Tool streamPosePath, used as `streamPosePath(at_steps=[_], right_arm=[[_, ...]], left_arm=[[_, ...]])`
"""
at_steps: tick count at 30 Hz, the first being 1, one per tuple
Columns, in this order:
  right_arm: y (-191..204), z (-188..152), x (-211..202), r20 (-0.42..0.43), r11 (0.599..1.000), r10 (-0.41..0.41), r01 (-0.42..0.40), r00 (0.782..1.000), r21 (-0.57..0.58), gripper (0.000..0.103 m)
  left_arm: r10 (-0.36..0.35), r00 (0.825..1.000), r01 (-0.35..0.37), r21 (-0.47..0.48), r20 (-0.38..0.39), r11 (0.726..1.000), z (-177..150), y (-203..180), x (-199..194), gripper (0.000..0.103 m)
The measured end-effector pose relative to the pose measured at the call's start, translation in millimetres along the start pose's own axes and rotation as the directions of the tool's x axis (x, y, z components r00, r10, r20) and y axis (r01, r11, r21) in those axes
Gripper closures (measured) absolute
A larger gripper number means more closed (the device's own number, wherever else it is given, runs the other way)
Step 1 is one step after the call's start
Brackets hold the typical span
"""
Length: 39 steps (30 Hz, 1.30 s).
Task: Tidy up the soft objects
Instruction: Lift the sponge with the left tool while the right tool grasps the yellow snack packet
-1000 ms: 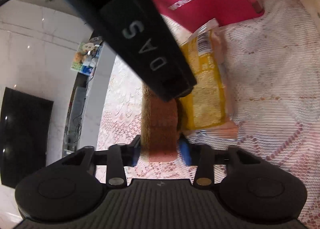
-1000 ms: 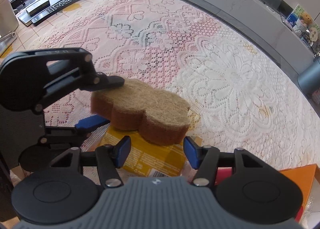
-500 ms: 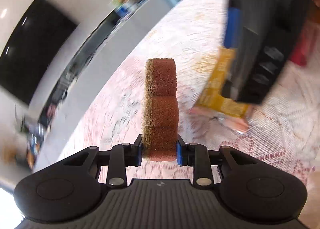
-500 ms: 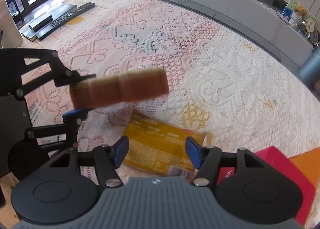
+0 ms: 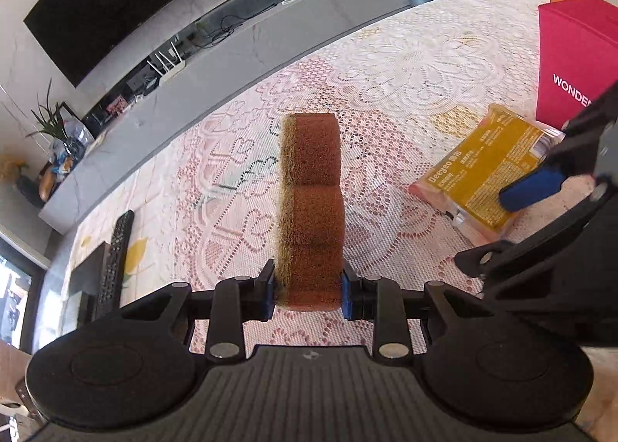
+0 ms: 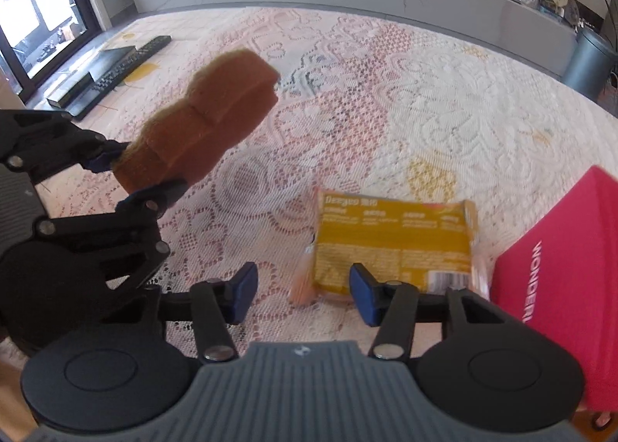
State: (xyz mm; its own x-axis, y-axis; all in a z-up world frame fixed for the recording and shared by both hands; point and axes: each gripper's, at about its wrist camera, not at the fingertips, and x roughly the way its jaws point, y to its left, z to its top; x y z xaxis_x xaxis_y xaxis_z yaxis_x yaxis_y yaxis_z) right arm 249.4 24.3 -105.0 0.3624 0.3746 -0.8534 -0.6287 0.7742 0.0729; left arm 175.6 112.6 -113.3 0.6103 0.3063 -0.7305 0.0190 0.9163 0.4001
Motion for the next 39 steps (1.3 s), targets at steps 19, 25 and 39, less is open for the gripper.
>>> streamPosePath(at_steps=[19,25,39], right_arm=[[8.9,-21.2,-41.5,0.055,0.991,0.045,-0.038,0.997,-0.129,0.103],[10.2,-55.9,-63.0,-0.003,0.981,0.102,-0.101,0.995,-0.164,0.103],[-32.3,-95.7,-72.0,-0.015,0.972,0.147,-0.142,0.989,0.186,0.073]], left_arm=[[-0.270,0.962,0.238,-0.367,-0.038,0.899,-11.2,28.1,-27.2,0.068],[-0.345,0.937,0.295,-0.398,-0.057,0.868,-24.8,10.7,-39.0,0.068],[-0.399,0.915,0.333,-0.453,-0.056,0.827,-50.4,-5.6,-42.4,0.068]])
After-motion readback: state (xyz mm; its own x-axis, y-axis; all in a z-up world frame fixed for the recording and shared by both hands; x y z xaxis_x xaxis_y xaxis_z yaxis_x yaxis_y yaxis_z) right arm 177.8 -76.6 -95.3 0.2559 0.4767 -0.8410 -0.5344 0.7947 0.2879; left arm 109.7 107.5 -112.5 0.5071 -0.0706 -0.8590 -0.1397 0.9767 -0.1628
